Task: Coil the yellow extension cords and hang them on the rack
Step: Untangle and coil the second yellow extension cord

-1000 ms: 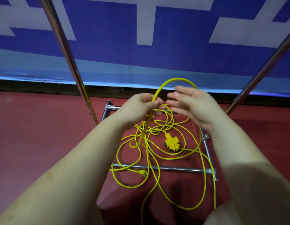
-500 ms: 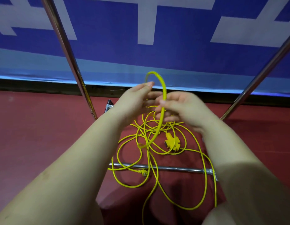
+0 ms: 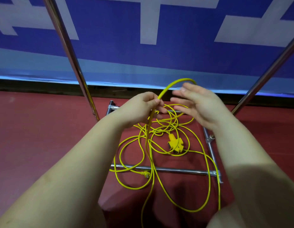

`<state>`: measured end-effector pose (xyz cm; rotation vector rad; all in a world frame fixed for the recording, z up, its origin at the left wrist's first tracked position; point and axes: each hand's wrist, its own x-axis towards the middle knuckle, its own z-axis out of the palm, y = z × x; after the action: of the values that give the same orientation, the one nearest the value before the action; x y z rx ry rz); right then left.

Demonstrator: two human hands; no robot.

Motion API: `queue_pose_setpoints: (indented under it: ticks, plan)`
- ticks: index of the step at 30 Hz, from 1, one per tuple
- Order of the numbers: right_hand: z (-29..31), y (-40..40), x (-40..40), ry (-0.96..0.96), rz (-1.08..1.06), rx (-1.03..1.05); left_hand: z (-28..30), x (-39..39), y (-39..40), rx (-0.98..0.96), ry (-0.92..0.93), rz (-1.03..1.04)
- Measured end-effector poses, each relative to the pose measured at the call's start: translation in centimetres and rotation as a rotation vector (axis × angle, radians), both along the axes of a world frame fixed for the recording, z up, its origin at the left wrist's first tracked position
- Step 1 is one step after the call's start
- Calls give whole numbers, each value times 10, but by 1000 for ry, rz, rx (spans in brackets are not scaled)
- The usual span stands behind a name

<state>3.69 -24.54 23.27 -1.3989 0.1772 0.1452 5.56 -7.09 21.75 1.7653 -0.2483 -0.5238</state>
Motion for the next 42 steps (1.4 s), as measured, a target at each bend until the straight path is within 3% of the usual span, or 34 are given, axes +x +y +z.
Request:
queue_pose_setpoints:
  ticks: [4,7,10,12,14,18,21,26,30,32,35,37,42]
  plan:
    - [-8,7,-9,97,422,-603,7,2,-1,-261,115,211]
    - [-12,16,-17,117,653,-758,10,3,0,-435,176,304]
    - [-15,20,-15,-20,574,-822,12,5,0,-549,195,349]
    - [-12,19,-13,-88,479,-744,10,8,1,-601,189,354]
    - [-5,19,-11,-103,334,-538,7,9,2,-537,177,304]
    - [9,11,-4,-81,-64,-123,1,-1,-3,-184,147,-5]
    - [13,-1,0,-91,-215,85,-4,-7,-6,38,18,-202]
    - [16,-7,0,-108,-206,252,-2,-7,-8,-69,42,-216]
    - [12,-4,-2,-52,-110,127,-4,-7,-9,-84,-29,-155]
    - [8,0,-5,16,28,-130,-3,-6,-9,-152,-24,-60]
    - [-5,1,-11,98,399,-635,1,-3,-9,-290,27,94]
    - [-11,4,-14,96,597,-808,2,0,-8,-387,79,216]
    - [-4,12,-13,-18,424,-580,4,8,-4,-565,145,341]
